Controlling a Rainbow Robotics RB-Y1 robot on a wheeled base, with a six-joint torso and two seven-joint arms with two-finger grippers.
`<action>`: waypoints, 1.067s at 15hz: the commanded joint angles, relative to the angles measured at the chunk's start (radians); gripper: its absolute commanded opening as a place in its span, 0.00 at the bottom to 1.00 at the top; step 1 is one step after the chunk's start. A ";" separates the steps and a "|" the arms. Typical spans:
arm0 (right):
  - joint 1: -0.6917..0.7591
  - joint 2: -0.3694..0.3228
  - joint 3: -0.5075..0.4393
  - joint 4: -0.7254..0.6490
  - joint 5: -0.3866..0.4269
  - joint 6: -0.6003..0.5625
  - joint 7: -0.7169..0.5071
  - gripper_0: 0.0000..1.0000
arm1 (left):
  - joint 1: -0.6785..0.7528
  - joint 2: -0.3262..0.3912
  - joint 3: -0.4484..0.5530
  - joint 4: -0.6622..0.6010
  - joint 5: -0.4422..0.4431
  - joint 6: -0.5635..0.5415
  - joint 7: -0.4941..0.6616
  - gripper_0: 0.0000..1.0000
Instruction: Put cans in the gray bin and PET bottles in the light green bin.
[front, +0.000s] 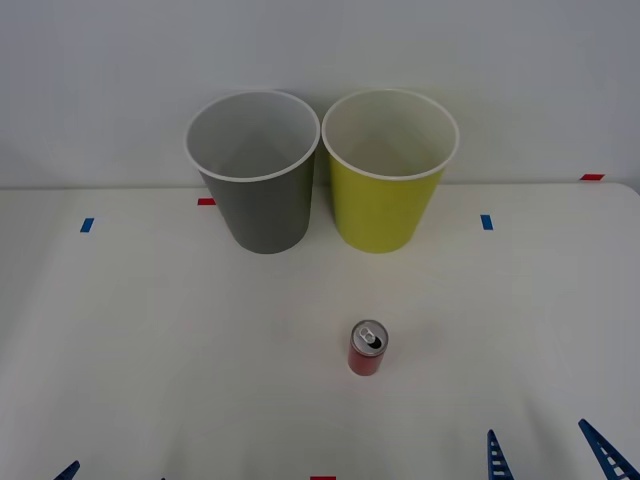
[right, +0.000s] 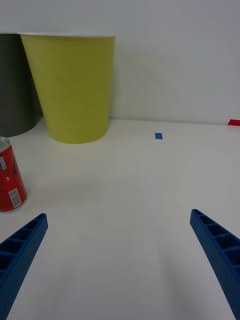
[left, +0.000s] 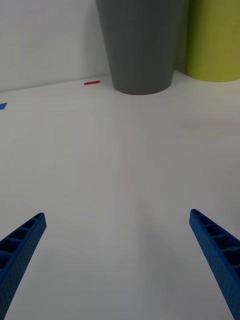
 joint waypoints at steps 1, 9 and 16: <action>-0.036 0.013 -0.014 0.092 0.000 -0.069 0.008 1.00 | 0.000 0.000 0.000 0.000 0.000 0.000 0.000 1.00; -0.108 -0.097 0.075 0.132 -0.006 -0.115 0.008 1.00 | 0.000 0.000 0.000 0.000 0.000 0.000 0.000 1.00; -0.327 -0.076 0.183 0.261 -0.012 -0.112 0.011 1.00 | 0.000 0.000 0.000 0.000 0.000 0.000 0.000 1.00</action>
